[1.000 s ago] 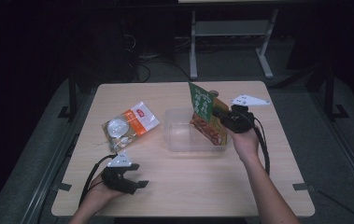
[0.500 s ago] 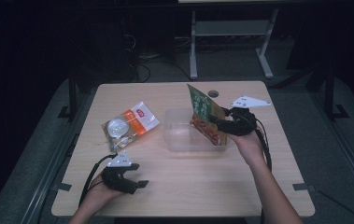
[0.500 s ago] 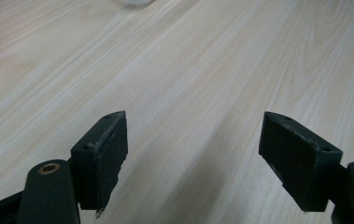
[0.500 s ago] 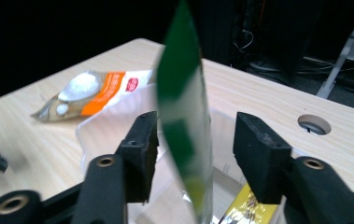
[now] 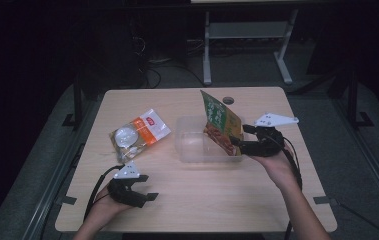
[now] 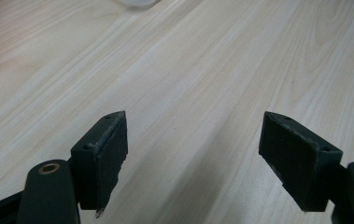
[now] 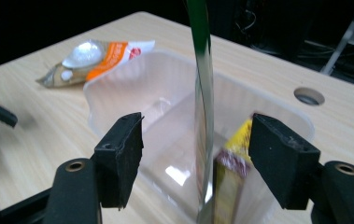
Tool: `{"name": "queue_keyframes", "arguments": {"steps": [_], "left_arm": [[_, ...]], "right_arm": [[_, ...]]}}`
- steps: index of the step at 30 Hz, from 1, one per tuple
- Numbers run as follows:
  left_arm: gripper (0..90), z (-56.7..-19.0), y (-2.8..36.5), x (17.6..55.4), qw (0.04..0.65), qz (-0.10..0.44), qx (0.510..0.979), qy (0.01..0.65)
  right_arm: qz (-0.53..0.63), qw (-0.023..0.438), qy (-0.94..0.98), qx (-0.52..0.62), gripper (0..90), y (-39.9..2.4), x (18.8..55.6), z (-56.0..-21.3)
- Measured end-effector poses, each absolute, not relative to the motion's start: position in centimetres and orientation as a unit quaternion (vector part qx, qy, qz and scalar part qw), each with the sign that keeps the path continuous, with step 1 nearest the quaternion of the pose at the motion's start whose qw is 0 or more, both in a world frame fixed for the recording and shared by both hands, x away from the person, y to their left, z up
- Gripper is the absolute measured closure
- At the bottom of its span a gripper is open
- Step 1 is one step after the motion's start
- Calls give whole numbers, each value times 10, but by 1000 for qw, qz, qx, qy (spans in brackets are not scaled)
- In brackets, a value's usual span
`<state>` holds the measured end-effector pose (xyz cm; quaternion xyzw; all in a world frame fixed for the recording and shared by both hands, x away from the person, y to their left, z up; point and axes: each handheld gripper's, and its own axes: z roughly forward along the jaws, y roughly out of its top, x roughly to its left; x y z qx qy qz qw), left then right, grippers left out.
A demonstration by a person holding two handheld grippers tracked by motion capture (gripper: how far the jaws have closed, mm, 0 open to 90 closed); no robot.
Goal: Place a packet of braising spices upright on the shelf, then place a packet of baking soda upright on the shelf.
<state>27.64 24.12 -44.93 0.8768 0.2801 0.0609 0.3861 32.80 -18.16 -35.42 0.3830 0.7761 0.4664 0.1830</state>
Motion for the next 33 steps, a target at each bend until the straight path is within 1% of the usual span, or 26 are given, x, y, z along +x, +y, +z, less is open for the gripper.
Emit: {"name": "queue_keyframes", "arguments": {"steps": [7, 12, 18, 20, 27, 33], "left_arm": [[237, -448, 243, 277, 385, 63, 877, 282], [238, -447, 245, 278, 387, 64, 874, 286], [239, -441, 248, 285, 376, 81, 876, 290], [240, -438, 251, 290, 366, 90, 881, 285], [240, -427, 264, 313, 354, 98, 880, 303], [239, -417, 276, 341, 359, 106, 874, 308]], "right_arm": [[455, 168, 790, 375, 341, -193, 310, -368], [447, 147, 806, 361, 341, -195, 295, -380], [430, 116, 829, 338, 341, -192, 276, -396], [425, 105, 838, 326, 341, -189, 272, -401], [424, 84, 849, 304, 340, -183, 267, -410], [420, 64, 855, 297, 341, -177, 268, -424]]}}
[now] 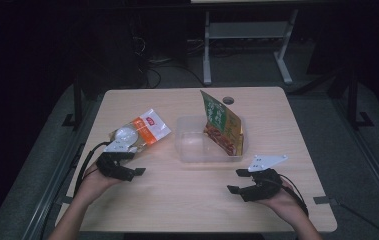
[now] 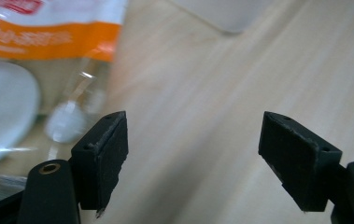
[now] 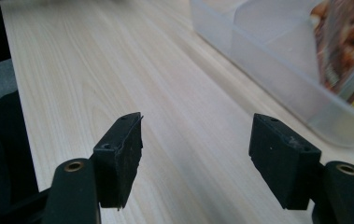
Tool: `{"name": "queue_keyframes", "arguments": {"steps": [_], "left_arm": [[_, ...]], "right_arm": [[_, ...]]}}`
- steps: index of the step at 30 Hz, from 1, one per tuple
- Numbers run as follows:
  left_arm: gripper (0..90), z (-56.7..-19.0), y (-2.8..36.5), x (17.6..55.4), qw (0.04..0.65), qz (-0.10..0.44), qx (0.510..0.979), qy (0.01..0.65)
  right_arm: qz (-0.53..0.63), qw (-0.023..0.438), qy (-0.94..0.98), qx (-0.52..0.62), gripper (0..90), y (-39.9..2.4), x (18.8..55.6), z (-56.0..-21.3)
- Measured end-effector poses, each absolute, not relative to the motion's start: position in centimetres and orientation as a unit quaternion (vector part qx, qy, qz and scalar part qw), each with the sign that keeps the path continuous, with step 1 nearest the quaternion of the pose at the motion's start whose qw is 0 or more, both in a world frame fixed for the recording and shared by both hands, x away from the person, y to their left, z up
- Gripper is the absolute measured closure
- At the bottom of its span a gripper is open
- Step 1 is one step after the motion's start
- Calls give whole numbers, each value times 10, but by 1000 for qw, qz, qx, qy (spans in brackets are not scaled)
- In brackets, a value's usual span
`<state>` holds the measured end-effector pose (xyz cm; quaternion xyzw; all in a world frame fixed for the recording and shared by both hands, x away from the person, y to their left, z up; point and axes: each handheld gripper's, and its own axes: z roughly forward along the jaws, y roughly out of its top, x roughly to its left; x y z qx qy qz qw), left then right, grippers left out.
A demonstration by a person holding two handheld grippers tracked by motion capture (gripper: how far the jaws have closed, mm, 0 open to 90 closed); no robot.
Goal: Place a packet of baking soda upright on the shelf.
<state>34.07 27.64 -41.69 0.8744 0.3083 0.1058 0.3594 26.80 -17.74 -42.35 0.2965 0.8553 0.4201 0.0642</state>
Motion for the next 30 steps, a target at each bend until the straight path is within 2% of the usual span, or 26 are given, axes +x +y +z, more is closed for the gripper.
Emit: {"name": "queue_keyframes", "arguments": {"steps": [10, 20, 24, 30], "left_arm": [[239, -401, 290, 391, 363, 148, 862, 322], [240, -415, 305, 446, 337, 184, 854, 351], [234, -428, 307, 464, 297, 182, 866, 360], [232, -446, 319, 479, 310, 149, 853, 392]], "right_arm": [[416, 60, 860, 289, 346, -168, 269, -432], [411, 56, 861, 294, 351, -172, 270, -435], [413, 57, 862, 289, 353, -174, 269, -434], [409, 48, 864, 290, 353, -175, 271, -436]]}}
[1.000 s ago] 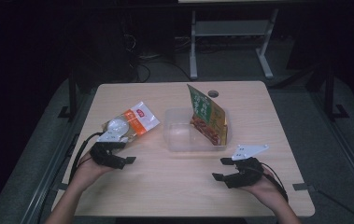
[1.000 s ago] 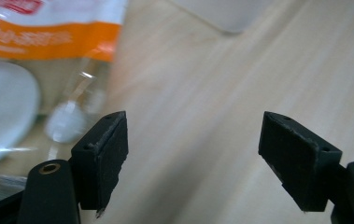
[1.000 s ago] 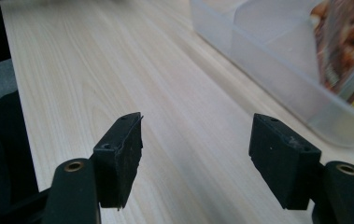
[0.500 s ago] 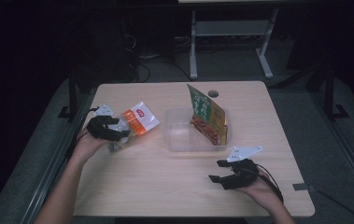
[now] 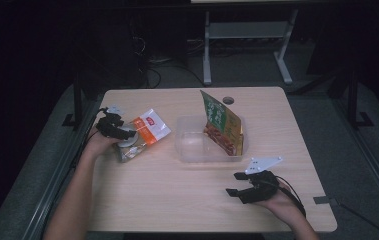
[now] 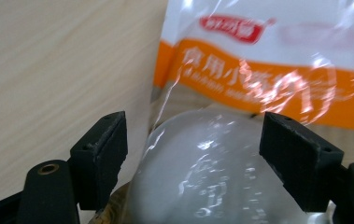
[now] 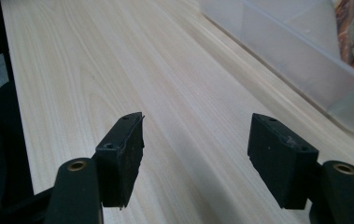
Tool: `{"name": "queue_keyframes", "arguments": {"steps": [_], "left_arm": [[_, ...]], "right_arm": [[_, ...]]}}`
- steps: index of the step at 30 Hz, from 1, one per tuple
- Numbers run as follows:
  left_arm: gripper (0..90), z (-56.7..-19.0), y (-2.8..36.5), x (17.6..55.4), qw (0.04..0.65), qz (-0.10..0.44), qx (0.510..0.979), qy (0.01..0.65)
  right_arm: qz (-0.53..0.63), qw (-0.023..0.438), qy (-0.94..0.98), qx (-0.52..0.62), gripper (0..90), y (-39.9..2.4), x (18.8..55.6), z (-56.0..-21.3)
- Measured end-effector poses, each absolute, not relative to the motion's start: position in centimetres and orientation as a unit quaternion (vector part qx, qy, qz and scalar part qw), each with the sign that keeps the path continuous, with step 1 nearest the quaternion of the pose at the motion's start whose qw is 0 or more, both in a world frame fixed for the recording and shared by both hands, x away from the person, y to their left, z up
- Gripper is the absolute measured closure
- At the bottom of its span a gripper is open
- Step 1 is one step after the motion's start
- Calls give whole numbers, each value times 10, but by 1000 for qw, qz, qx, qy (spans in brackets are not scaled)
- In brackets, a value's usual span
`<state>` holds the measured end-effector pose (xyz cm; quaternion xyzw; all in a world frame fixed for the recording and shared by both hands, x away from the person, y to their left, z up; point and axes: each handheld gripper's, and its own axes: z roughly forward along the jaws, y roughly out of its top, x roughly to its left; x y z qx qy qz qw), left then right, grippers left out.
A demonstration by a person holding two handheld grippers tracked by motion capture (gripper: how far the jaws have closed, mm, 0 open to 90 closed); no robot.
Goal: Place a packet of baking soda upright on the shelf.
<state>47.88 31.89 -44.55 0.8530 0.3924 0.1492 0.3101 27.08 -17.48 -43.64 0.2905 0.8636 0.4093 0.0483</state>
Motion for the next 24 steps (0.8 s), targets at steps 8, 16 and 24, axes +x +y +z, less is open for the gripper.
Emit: {"name": "queue_keyframes", "arguments": {"steps": [8, 16, 24], "left_arm": [[304, -456, 327, 484, 337, 102, 843, 407], [486, -460, 333, 485, 352, 74, 833, 420], [883, -463, 337, 473, 384, 65, 821, 416]], "right_arm": [[408, 49, 865, 288, 361, -174, 270, -436], [410, 51, 864, 290, 368, -174, 268, -433], [410, 54, 863, 290, 372, -174, 269, -433]]}}
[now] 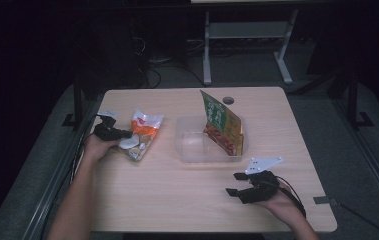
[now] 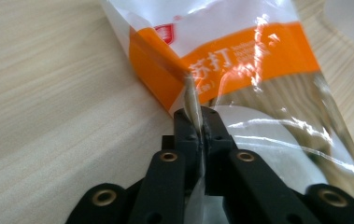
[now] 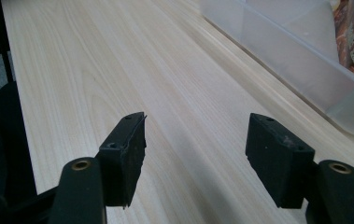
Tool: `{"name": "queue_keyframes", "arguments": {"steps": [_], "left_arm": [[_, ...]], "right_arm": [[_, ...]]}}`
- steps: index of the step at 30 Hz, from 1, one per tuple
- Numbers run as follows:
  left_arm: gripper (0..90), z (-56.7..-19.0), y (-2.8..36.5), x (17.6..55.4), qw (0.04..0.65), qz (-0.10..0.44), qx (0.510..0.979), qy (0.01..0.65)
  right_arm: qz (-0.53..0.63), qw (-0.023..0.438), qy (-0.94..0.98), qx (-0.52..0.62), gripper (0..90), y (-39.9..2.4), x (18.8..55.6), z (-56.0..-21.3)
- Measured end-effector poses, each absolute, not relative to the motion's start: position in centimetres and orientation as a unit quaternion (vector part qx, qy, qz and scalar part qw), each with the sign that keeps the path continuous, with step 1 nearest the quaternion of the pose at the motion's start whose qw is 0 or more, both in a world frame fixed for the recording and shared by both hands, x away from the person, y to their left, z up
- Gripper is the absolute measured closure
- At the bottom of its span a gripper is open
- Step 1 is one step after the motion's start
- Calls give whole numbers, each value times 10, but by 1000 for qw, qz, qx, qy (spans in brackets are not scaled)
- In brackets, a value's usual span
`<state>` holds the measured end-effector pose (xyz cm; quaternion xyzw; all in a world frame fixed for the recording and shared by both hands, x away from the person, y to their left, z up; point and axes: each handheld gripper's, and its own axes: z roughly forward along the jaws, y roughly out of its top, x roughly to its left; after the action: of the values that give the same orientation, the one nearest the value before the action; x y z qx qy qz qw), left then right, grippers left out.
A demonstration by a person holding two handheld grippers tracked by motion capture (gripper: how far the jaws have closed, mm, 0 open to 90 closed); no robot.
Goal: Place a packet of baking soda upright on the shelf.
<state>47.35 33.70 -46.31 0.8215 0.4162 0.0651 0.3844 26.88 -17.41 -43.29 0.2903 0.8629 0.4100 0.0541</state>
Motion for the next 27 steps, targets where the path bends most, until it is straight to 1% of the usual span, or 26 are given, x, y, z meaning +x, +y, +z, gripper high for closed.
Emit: {"name": "queue_keyframes", "arguments": {"steps": [4, 8, 14, 17, 23, 27], "left_arm": [[890, -461, 341, 466, 408, 65, 801, 434], [893, -449, 339, 456, 423, 76, 789, 439], [894, -432, 332, 435, 440, 99, 782, 431], [895, -421, 332, 422, 457, 106, 772, 429], [897, -403, 329, 397, 473, 131, 764, 419], [897, -395, 329, 381, 477, 131, 767, 408]], "right_arm": [[412, 55, 862, 291, 372, -174, 269, -432], [415, 52, 862, 288, 373, -175, 269, -433], [424, 42, 859, 285, 374, -176, 269, -433], [425, 43, 859, 281, 373, -177, 269, -434], [435, 40, 855, 278, 375, -174, 269, -435], [438, 39, 855, 274, 376, -169, 269, -436]]}}
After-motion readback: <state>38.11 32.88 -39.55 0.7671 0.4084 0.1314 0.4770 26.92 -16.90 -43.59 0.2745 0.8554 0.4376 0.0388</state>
